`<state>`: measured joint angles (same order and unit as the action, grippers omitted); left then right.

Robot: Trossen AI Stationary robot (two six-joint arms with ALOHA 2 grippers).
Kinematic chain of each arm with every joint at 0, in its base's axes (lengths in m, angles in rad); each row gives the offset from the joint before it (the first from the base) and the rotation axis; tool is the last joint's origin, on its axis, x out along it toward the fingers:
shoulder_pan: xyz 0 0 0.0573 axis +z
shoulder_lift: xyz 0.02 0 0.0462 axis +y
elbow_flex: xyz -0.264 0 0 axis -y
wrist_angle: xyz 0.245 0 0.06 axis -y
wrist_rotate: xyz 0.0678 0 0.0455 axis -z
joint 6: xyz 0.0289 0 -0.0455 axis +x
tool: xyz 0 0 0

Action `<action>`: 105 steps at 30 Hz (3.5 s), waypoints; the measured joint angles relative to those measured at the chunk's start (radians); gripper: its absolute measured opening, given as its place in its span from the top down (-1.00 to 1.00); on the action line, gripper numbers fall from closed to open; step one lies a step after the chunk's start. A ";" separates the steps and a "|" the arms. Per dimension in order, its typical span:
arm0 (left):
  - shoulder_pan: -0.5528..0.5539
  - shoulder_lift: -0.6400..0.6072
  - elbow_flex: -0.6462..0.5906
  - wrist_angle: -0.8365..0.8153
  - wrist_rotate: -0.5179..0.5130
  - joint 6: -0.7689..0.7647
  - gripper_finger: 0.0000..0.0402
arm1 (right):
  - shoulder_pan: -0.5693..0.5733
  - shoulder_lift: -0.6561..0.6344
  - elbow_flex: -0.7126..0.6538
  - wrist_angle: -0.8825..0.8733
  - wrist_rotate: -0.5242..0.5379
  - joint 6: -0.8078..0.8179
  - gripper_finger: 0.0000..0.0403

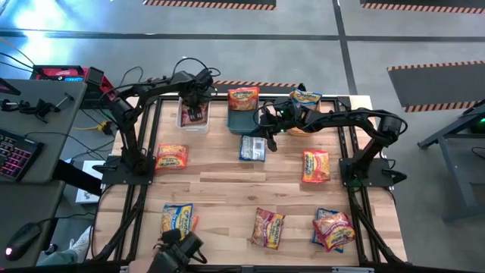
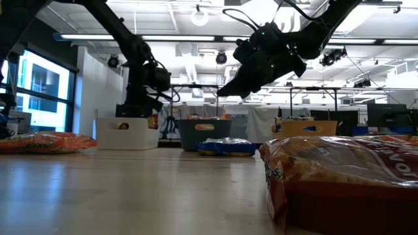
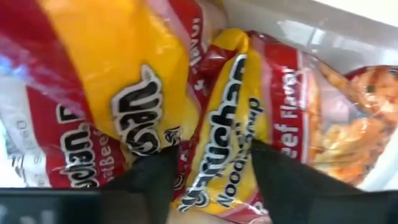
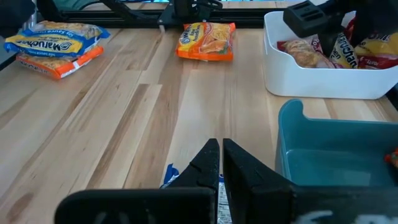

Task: Sort Maruchan noodles
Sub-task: Put the red noodle pack into the white bin

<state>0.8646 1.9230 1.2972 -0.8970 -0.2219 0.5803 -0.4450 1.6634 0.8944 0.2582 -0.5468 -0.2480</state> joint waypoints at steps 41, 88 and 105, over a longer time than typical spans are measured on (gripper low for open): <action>-0.423 -0.691 -0.368 0.362 -0.299 -0.195 1.00 | 0.025 0.152 0.081 0.370 0.079 0.266 0.67; -0.695 -0.813 -0.365 0.614 -0.274 -0.316 1.00 | 0.053 0.274 0.400 0.300 0.010 0.365 0.28; -0.612 -0.815 -0.024 0.147 0.027 -0.553 0.23 | 0.049 0.273 0.400 0.250 -0.026 -0.079 0.46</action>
<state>0.2531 1.1079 1.2734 -0.7496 -0.1952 0.0276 -0.3956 1.9362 1.2946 0.5079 -0.5725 -0.3271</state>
